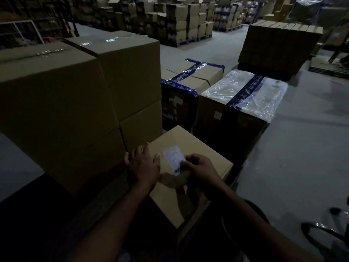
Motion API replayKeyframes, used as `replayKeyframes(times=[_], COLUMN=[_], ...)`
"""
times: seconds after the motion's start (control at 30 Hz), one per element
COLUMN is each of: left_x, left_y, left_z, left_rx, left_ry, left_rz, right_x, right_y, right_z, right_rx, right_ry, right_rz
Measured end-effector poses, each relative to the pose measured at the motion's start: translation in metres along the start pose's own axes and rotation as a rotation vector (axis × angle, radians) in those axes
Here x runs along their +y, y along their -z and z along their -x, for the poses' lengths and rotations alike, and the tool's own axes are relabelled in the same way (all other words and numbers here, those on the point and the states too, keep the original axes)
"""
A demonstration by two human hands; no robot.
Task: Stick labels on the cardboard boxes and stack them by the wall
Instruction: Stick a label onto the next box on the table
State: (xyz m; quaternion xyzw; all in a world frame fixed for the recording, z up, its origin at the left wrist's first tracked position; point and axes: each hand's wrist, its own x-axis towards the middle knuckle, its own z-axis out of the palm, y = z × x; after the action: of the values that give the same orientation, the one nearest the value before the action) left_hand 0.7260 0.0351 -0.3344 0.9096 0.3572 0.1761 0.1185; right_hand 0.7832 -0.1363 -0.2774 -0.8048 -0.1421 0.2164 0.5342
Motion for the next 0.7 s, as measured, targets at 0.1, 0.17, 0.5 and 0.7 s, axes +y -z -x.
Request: replayKeyframes(times=[0.1,0.17,0.5,0.7], left_x=[-0.001,-0.001,0.044,0.137], left_y=[-0.001,-0.001,0.006,-0.009], left_z=[0.001,0.003,0.043,0.097], left_rx=[0.023,0.034,0.012,-0.033], left_ry=[-0.002,-0.007,-0.163,-0.460], left_rz=[0.007,0.008,0.083,0.321], right_x=[-0.001,0.002,0.048,0.106], right_y=[0.017,0.022,0.074,0.127], right_z=[0.013,0.020,0.029,0.028], right_rx=[-0.023,-0.013,0.083,0.140], right_ry=[-0.015,-0.011,0.001,-0.182], right_rz=[-0.155,-0.157,-0.241,-0.371])
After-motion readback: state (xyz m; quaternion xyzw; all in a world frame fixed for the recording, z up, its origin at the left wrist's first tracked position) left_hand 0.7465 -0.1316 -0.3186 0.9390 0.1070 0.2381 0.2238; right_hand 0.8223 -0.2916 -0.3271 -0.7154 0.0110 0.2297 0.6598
